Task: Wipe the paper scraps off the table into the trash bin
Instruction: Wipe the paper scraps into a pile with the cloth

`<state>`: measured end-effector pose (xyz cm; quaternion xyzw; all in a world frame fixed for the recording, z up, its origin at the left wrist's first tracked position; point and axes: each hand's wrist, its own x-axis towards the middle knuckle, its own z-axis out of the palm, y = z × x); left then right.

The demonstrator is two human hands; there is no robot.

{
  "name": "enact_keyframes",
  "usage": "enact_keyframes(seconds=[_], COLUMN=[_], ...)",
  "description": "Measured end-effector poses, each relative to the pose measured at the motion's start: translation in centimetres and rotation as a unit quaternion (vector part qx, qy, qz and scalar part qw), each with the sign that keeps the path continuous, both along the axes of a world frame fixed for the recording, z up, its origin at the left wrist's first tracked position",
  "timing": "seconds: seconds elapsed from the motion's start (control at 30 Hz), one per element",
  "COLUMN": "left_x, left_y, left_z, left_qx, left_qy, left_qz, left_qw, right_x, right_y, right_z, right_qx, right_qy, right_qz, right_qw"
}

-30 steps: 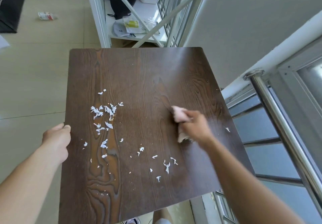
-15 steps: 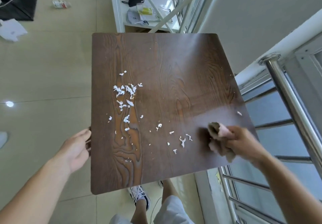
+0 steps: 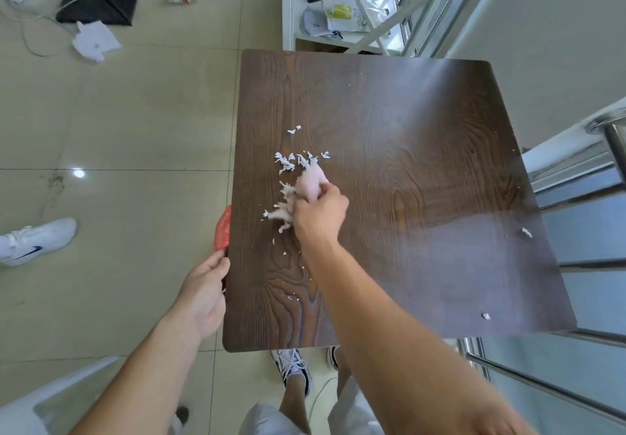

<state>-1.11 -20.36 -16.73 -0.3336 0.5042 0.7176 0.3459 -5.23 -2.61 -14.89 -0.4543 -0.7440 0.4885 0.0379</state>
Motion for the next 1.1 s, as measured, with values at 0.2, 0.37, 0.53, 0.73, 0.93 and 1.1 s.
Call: enact_keyframes(seconds=[0.2,0.37,0.53,0.73,0.93,1.1], left_x=[0.7,-0.7,0.4,0.4,0.0,0.4], left_y=[-3.6,-11.9,-9.9,-11.0,-10.7,-10.5], left_z=[-0.9,-1.5,0.2,-1.7,-1.4,-1.2], left_qx=[-0.030,-0.123,-0.191,-0.213,-0.195,-0.177], left_qy=[-0.004,0.021,0.065,0.027,0.009,0.024], left_qz=[0.018,0.073,-0.010,0.062,0.102,0.079], left_qw=[0.999,0.990,0.979,0.975,0.975,0.981], right_x=[2.1,7.0,9.6,9.1,14.6,18.8], right_y=[4.8,13.5,25.3,26.1,20.5,11.0], right_z=[7.2,11.8,12.2,4.3,1.9,2.0], right_qx=[-0.091,-0.045,0.076,0.110,0.097,0.029], right_qy=[0.091,0.097,-0.039,-0.233,-0.235,-0.191], right_qz=[0.062,0.186,0.195,0.259,0.199,0.075], right_qw=[0.990,0.977,0.977,0.931,0.946,0.978])
